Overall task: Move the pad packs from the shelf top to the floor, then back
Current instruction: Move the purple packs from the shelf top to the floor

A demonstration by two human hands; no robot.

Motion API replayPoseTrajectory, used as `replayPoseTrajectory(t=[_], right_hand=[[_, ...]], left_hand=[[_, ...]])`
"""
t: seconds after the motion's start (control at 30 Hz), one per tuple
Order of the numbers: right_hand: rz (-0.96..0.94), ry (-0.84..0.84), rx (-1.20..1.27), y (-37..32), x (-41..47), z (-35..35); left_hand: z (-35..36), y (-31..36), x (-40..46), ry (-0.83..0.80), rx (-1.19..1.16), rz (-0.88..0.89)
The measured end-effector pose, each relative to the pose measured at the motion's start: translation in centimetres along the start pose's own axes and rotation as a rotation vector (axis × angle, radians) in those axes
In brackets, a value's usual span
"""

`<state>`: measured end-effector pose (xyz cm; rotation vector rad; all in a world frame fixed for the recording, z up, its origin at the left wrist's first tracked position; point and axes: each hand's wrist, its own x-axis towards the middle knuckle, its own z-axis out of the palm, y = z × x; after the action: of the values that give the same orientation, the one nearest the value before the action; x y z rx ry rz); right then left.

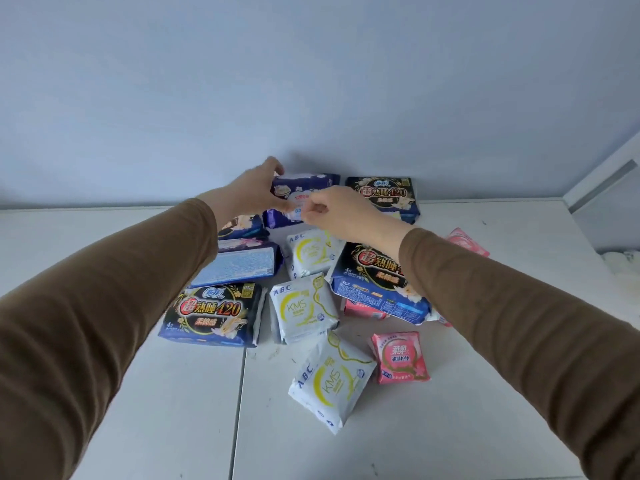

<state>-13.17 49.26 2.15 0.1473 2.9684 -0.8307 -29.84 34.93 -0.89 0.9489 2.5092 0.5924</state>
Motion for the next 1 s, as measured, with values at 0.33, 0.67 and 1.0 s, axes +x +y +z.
replayPoseTrajectory(t=[0.33, 0.67, 1.0], right_hand=[[0.295, -0.205, 0.13, -7.3, 2.7, 8.6], [0.489, -0.147, 0.758, -8.8, 0.4, 12.4], [0.246, 0.103, 0.589, -11.2, -3.6, 14.2]], left_hand=[[-6.2, -2.5, -8.5, 0.331, 0.178, -0.015], [-7.4, -7.2, -17.7, 0.419, 0.123, -0.109], [-6.0, -7.9, -24.2, 0.496, 0.114, -0.081]])
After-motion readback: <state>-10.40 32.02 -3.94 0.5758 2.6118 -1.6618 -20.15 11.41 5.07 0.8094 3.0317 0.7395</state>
